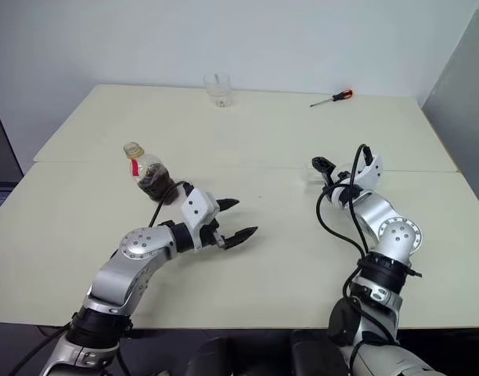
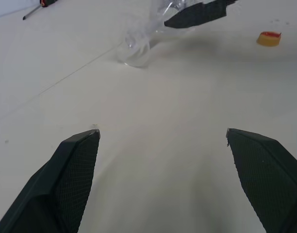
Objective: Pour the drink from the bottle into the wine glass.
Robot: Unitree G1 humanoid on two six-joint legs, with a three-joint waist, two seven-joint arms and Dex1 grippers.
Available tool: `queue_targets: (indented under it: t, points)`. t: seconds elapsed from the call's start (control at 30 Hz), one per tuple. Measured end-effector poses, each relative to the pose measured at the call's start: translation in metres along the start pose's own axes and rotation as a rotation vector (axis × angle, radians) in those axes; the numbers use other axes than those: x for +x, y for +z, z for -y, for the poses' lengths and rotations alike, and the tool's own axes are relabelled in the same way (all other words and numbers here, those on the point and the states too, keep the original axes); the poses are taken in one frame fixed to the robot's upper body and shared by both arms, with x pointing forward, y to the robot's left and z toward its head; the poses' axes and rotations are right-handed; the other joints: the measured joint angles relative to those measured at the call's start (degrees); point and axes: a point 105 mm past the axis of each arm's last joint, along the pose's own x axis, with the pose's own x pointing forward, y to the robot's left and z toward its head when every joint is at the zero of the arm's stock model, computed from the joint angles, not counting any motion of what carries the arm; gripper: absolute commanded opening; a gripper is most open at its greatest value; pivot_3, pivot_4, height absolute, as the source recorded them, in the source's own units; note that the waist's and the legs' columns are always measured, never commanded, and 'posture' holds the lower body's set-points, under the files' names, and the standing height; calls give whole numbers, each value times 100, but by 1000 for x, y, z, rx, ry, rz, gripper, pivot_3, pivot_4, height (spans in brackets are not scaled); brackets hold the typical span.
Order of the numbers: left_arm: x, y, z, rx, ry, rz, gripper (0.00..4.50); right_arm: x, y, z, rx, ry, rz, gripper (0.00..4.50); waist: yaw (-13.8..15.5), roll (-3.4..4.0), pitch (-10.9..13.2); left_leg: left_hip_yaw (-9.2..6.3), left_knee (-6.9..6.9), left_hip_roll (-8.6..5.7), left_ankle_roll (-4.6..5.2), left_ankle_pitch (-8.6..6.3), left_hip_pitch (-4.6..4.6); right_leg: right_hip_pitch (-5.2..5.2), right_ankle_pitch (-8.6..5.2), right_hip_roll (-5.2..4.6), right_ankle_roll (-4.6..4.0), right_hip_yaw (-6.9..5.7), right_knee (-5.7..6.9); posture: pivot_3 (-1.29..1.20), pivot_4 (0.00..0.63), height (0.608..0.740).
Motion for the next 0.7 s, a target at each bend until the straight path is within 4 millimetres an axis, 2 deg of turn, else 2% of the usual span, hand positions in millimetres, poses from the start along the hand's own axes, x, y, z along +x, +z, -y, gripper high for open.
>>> queue_targets:
  t: [0.33, 0.6, 0.7]
  points:
    - [-4, -2, 0, -1, 9, -9, 4443, 15, 0, 25, 109, -56, 12, 4500, -3, 3, 2, 2, 1, 0, 0, 0, -1, -1, 0, 0, 0, 2, 1, 0, 150, 740]
    - [-4, -3, 2, -8, 19, -5, 4443, 35, 10, 22, 118, -64, 48, 4500, -2, 5, 3, 2, 0, 0, 0, 0, -1, -1, 0, 0, 0, 2, 0, 0, 150, 740]
    - [-4, -3, 1, -8, 26, -6, 4500, 40, 11, 30, 108, -87, 66, 3902, -1, 4, 3, 6, -1, 0, 0, 0, -1, -1, 0, 0, 0, 5, -2, 0, 150, 740]
